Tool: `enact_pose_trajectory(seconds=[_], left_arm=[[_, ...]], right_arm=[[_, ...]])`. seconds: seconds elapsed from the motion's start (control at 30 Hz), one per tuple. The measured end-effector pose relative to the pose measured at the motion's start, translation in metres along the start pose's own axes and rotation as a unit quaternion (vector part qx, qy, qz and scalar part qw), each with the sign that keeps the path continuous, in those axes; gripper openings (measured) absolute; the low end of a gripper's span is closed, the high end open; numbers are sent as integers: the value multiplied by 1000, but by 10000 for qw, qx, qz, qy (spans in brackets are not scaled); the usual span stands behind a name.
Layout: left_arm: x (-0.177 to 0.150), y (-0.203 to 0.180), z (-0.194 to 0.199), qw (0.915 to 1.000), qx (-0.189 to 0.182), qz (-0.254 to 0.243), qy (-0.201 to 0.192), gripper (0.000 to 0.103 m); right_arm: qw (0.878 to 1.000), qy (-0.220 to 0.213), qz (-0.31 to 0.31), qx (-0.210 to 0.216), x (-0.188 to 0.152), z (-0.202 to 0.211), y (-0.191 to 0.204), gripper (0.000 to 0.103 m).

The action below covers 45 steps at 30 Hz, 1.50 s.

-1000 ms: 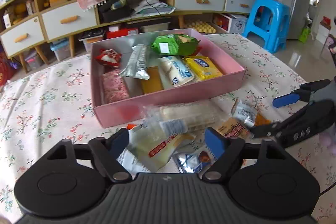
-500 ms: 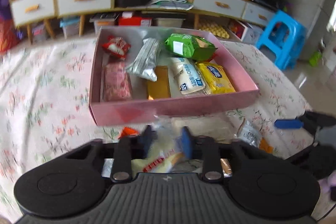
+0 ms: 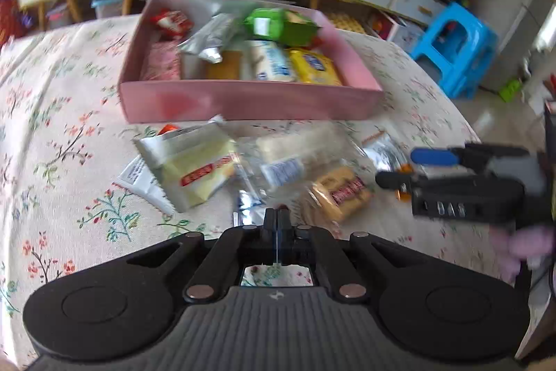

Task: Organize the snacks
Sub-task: 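Grasp the clear bread packet with the left tool while the right tool grasps the orange candy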

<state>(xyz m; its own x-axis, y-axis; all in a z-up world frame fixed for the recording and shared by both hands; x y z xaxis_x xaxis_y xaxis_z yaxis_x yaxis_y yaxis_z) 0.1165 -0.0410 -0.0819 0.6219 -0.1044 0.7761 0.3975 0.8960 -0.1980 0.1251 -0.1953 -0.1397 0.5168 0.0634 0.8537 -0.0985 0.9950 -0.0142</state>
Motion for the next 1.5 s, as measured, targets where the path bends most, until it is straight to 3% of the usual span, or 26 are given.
enact_pose_trajectory(seconds=[0.03,0.1,0.2,0.3,0.4,0.5,0.67,0.73,0.9,1.0,1.07,1.2,1.3,1.4,1.5], left_arm=[[1,-3,0,9999,-20,-154,-24,8],[5,-8,-1,9983,38,-562,-129,24],[14,-15,-9,9914,-38,-1288,-217,36],[21,-22,-23,9746,-163,-2225,-210,55],[22,-30,-40,9515,-209,-3068,-20,57],[24,-34,-53,9385,-294,-3432,226,58],[24,-37,-64,9373,-444,-3402,612,52],[22,-40,-65,9348,-501,-3465,599,51],[22,-44,-70,9386,-676,-3356,432,51],[24,-42,-73,9532,-659,-2913,468,47],[22,-44,-70,9589,-677,-2716,452,43],[15,-51,-64,9713,-635,-2238,505,39],[12,-61,-59,9670,-832,-2303,706,41],[12,-67,-62,9619,-742,-2556,620,52],[13,-72,-68,9609,-703,-2623,548,53]], right_arm=[[10000,-1,-42,-68,0,1,-3,58],[9998,-4,-132,-159,0,2,-10,53],[9995,1,-268,-168,-1,4,-19,52],[9993,-2,-352,-133,0,6,-23,52],[9992,12,-394,-89,-1,6,-26,52],[9993,20,-371,-16,-1,5,-26,52],[9993,23,-376,87,1,3,-29,52],[9993,25,-362,128,1,2,-29,53],[9994,35,-274,184,1,1,-27,56],[9998,31,-138,162,1,1,-24,49],[9997,36,-135,188,1,1,-23,43],[9995,89,-195,221,3,2,-22,40],[9988,176,-401,220,4,4,-24,40],[9986,199,-463,177,4,7,-24,40],[9986,233,-469,109,4,6,-25,40]])
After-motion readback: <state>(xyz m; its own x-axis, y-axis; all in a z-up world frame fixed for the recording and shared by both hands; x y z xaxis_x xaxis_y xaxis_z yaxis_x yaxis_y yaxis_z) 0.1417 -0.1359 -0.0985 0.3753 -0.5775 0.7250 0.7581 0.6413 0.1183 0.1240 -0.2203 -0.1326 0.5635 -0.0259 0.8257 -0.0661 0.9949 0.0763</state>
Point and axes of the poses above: each gripper's, at about its wrist camera, not at the fingertips, and z roughly against the way its jaws point, y to its left, x to its top, the point moved 3 cm from there along -z, roughly the way its jaws point, and after that the axes turned 15 degrees about -y, right-handed, at the moved point
